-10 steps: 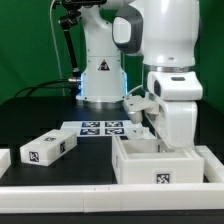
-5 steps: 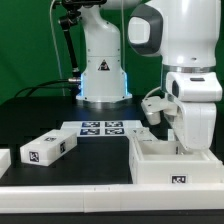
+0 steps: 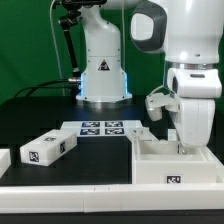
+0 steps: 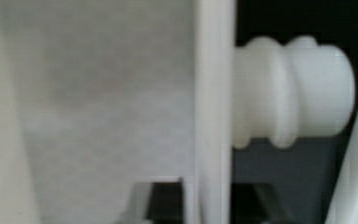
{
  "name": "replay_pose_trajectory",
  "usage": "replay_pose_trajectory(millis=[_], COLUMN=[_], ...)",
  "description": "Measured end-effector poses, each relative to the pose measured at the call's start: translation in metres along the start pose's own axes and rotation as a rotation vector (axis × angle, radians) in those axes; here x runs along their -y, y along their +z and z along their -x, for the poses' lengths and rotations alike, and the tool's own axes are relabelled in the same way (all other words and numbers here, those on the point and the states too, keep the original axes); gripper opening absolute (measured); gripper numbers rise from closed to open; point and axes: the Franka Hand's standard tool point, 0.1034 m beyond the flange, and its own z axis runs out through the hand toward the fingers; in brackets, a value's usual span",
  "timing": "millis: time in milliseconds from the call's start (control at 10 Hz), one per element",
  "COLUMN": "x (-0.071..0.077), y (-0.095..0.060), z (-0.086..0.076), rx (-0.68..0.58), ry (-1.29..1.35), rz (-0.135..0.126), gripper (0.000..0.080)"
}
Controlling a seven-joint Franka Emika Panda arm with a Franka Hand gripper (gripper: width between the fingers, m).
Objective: Assemble cabinet
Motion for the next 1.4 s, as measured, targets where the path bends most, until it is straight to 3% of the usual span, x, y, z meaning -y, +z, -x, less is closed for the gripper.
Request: replay_pose_trajectory(millis=[100,200,500,600,800,1200,1400], x=[0.001,0.003,0.024,0.035,0.062,0.066,0.081], y=[-0.004,-0.009,-0.036,-0.043,-0.046,-0.042,-0.032], z=[0.001,0.001,0.002,0.0,0.0,0.001,-0.003], rx=[0.001,-0.003,0.004,0.002,0.014,0.009,-0.009], ry=[-0.001,-0.003,0.007,0.013,0.006,0.006,0.062], rz=[0.004,0.014,0.035,0.042,0.026,0.024,0.02], gripper=[0.0314,0.0314,0.0745,0.0745,0.0796,0.0796,0.0796])
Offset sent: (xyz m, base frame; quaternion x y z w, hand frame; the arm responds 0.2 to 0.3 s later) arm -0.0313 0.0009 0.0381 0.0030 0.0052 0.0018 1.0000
